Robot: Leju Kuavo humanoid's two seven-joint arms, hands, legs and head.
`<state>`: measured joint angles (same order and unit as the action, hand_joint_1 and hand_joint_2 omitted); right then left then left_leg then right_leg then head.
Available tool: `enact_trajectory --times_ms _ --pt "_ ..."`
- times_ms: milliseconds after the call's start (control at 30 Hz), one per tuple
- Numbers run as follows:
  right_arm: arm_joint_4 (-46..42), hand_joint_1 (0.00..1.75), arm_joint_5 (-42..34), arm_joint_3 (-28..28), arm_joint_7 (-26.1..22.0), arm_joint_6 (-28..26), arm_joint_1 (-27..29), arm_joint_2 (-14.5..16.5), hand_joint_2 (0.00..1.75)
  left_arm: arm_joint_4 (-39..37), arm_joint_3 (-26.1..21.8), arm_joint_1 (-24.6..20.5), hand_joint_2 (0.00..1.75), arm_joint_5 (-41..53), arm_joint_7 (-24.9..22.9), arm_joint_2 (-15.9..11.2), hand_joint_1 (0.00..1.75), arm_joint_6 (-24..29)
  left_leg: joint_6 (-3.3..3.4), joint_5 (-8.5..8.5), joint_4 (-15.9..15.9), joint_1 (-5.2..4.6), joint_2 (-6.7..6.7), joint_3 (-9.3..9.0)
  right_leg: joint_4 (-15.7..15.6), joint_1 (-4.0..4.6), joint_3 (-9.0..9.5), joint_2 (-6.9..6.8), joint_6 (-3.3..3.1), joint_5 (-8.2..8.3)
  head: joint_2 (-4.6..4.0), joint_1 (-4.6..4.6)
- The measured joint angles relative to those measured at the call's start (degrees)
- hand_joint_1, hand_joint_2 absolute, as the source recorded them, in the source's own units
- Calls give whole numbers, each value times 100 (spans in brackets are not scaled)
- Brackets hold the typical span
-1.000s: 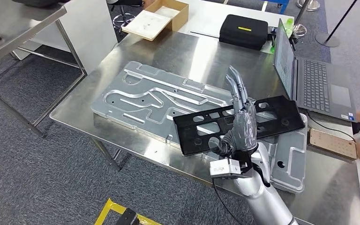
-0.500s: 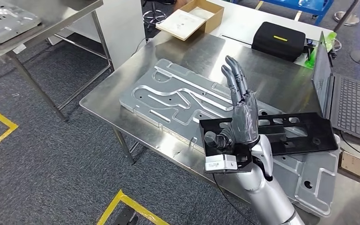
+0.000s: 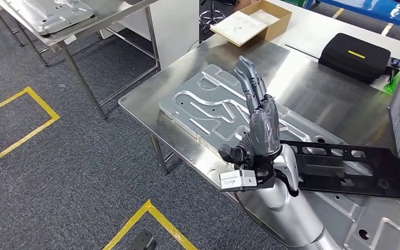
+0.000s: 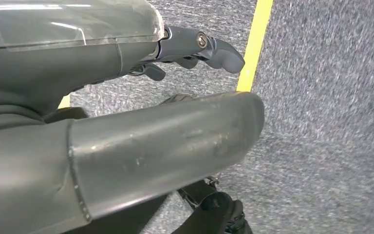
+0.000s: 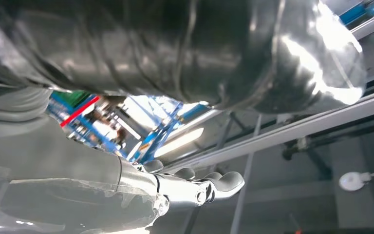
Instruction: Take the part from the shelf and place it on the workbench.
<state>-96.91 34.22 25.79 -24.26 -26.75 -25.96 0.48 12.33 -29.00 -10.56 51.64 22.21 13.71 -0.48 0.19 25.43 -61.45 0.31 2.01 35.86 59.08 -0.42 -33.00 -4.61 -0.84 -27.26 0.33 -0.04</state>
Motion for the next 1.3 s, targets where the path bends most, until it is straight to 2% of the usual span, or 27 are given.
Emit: enact_trajectory --times_ms 67,133,200,267,300,333,367,400,433,500,567,633,667,733,767,800,833,867,900,933,967,1033,1067,1100,1167,1233,1300 --pt "0 0 9 32 3 -5 0 1 0 0 -1 -1 0 -4 -3 0 0 1 59 -8 232 -42 55 -102 14 23 4 -86 46 -18 0 0" --pt "0 0 16 67 7 -10 2 1 0 0 -2 21 0 -4 -8 -2 0 3 113 -45 264 -31 -57 -99 9 24 14 -144 99 -27 0 -1" --pt "0 0 20 94 13 -24 5 2 0 0 -2 35 0 -4 -11 -4 0 4 176 -87 320 -1 -153 -114 157 1 -37 23 162 -158 0 1" --pt "2 0 22 103 15 -45 18 -5 0 0 -2 29 0 -4 -13 -3 0 5 214 -115 344 16 -244 -113 723 -28 -291 309 204 -494 0 2" --pt "8 0 22 105 16 -55 34 -12 0 0 -2 28 0 -4 -14 -3 0 5 223 -121 342 17 -295 -103 1113 -33 -480 383 213 -670 0 2" --pt "15 0 22 107 17 -62 55 -20 0 0 -2 33 0 -4 -15 -4 0 6 227 -124 337 17 -354 -95 1430 -36 -641 417 219 -773 0 2" --pt "22 0 21 109 19 -67 74 -26 0 0 -2 41 0 -4 -16 -4 0 6 228 -126 330 17 -420 -90 1562 -37 -718 430 219 -756 0 2" --pt "27 0 21 112 20 -70 86 -30 0 0 -2 49 0 -4 -17 -5 0 6 227 -126 321 17 -490 -88 1481 -37 -691 443 211 -629 0 2" --pt "28 0 21 115 20 -73 90 -32 0 0 -2 52 0 -4 -18 -4 0 6 223 -126 312 17 -562 -90 1178 -38 -556 480 194 -414 0 2" --pt "28 0 22 120 19 -77 89 -32 0 0 -2 45 0 -5 -18 4 0 7 197 -131 295 19 -693 -79 403 -45 -205 725 147 -61 0 2" --pt "28 0 22 123 21 -86 89 -34 0 0 -2 33 0 -6 -17 11 0 8 133 -155 293 31 -810 -38 27 -41 -46 901 121 29 0 2" --pt "28 0 22 131 23 -99 87 -36 0 0 -2 36 0 -7 -17 10 0 11 46 -189 318 43 -928 -8 -15 -38 -26 822 96 39 0 4" --pt "28 0 23 139 23 -103 82 -35 0 0 -2 42 0 -7 -17 8 0 14 12 -181 305 39 -907 4 -48 -48 -6 756 67 57 0 4" --pt "30 0 22 167 23 -110 70 -33 0 0 -2 42 0 -8 -17 3 0 20 -36 -8 36 20 -649 137 -118 -68 38 599 -7 90 0 -10" --pt "32 0 22 179 24 -113 68 -33 0 0 -2 37 0 -8 -17 2 0 21 -48 162 -267 25 -469 276 -131 -56 48 514 -34 95 0 -18" --pt "37 0 21 190 25 -116 71 -33 0 0 -2 31 0 -8 -17 2 0 21 -64 344 -635 34 -349 451 -133 -44 48 434 -54 91 0 -26" --pt "45 0 21 199 25 -119 76 -34 0 0 -2 31 0 -8 -17 1 0 21 -80 481 -981 44 -293 614 -129 -33 45 348 -66 85 0 -25" --pt "55 0 21 211 26 -123 80 -34 0 0 -2 37 0 -8 -17 0 0 21 -93 528 -1187 50 -264 707 -124 -29 43 268 -68 78 0 -26" --pt "65 0 19 225 26 -129 83 -34 0 0 -2 45 0 -8 -17 -3 0 21 -103 469 -1188 53 -243 695 -115 -28 41 190 -65 68 0 -26" --pt "72 0 16 240 26 -137 82 -34 0 0 -2 51 0 -8 -18 -7 0 22 -105 327 -980 54 -210 575 -101 -28 42 117 -56 55 0 -26" --pt "75 0 12 253 26 -144 80 -33 0 0 -2 53 0 -8 -18 -10 0 23 -95 143 -601 54 -138 362 -81 -27 46 49 -42 35 0 -26" --pt "77 0 4 267 25 -159 74 -31 0 0 -2 41 0 -8 -18 -15 0 25 -37 -54 64 10 53 -2 -41 2 49 -63 7 -9 0 -24" --pt "78 0 3 273 25 -166 71 -29 0 0 -2 39 0 -8 -18 -17 0 25 -3 -77 234 -11 105 -87 -28 17 52 -110 32 -25 0 -23" --pt "80 0 2 283 25 -173 69 -27 0 0 -2 43 0 -8 -18 -20 0 25 31 -56 272 -32 97 -95 -29 31 59 -155 56 -32 0 -22" --pt "84 0 1 308 25 -179 66 -20 0 0 -2 63 0 -8 -18 -30 0 25 93 -83 308 -15 -23 -94 -34 27 84 -211 110 -51 0 -22" --pt "87 0 1 330 25 -183 63 -13 0 0 -2 68 0 -8 -18 -36 0 26 165 -123 364 17 -129 -116 165 -1 16 9 173 -221 0 -20" --pt "96 0 1 344 23 -185 71 -13 0 0 -3 57 0 -8 -18 -37 0 26 207 -149 386 32 -237 -113 786 -30 -266 329 213 -575 0 -16"
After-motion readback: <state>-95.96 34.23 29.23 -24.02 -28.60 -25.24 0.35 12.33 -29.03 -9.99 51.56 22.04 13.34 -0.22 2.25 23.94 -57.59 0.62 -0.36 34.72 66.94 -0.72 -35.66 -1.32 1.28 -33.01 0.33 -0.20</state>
